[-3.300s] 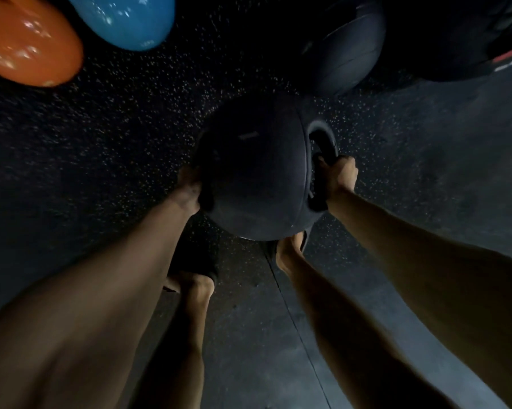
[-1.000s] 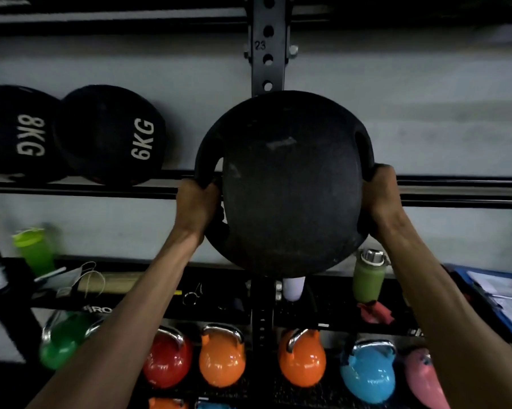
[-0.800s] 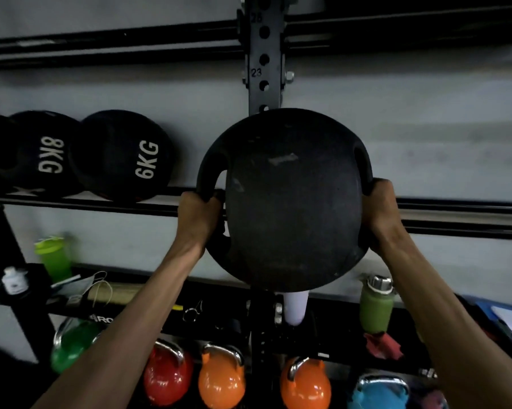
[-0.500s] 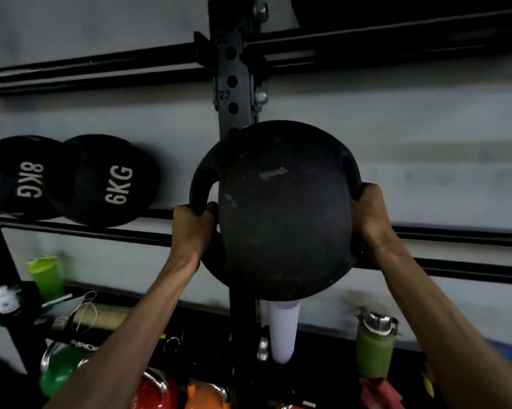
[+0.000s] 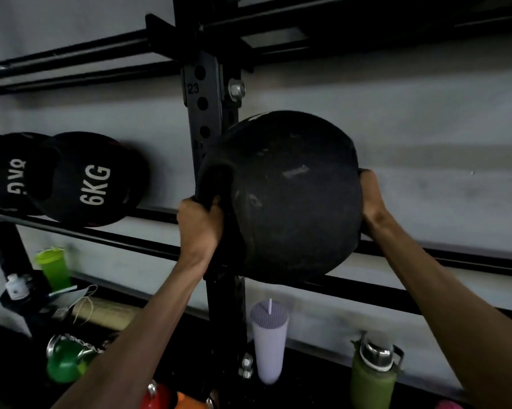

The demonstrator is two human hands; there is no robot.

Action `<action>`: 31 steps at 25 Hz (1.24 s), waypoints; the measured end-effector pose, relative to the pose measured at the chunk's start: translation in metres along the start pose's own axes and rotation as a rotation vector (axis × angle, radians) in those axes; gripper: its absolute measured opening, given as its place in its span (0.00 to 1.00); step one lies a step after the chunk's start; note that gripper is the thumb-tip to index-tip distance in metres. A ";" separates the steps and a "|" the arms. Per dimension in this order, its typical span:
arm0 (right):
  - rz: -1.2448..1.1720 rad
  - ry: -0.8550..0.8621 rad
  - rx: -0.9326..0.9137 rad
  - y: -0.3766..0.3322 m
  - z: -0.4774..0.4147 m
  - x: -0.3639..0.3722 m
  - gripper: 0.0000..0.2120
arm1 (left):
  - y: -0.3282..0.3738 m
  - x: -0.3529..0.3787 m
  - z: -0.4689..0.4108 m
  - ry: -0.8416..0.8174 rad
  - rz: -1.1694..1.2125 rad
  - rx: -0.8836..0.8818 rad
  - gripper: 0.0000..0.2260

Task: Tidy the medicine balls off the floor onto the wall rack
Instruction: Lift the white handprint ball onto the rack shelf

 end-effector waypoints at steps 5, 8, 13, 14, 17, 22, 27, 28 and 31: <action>0.048 -0.026 -0.001 0.018 -0.006 -0.003 0.25 | 0.009 0.002 0.010 0.065 0.029 0.001 0.18; 0.061 -0.060 0.043 0.019 -0.004 -0.006 0.19 | 0.004 0.000 0.014 0.094 0.106 -0.055 0.16; 0.047 -0.021 0.006 0.007 0.013 -0.011 0.14 | -0.007 -0.007 0.014 0.126 0.187 -0.096 0.15; 0.044 0.034 -0.014 0.000 0.018 -0.013 0.16 | -0.008 -0.009 0.014 0.131 0.187 -0.098 0.15; -0.015 0.191 -0.035 -0.020 0.041 -0.021 0.18 | -0.006 -0.010 0.017 0.157 0.148 -0.100 0.12; 0.039 0.276 -0.171 -0.063 0.087 -0.005 0.18 | -0.002 -0.011 0.022 0.197 0.128 -0.093 0.08; -0.004 0.392 -0.163 -0.047 0.073 -0.019 0.17 | 0.002 -0.005 0.040 0.244 0.211 -0.091 0.06; -0.034 0.390 -0.153 -0.038 0.068 -0.025 0.18 | 0.004 -0.002 0.046 0.259 0.234 -0.086 0.06; -0.105 0.382 -0.075 -0.009 0.057 -0.037 0.19 | 0.010 0.010 0.063 0.282 0.282 -0.080 0.06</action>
Point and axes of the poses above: each hand's wrist, its own z-axis away from the middle knuckle, its own x-axis out of the palm, y = z × x, the point moved 10 cm from there along -z, towards the middle knuckle, and after that the axes turned 13 degrees about -x, right-handed, at the moved point
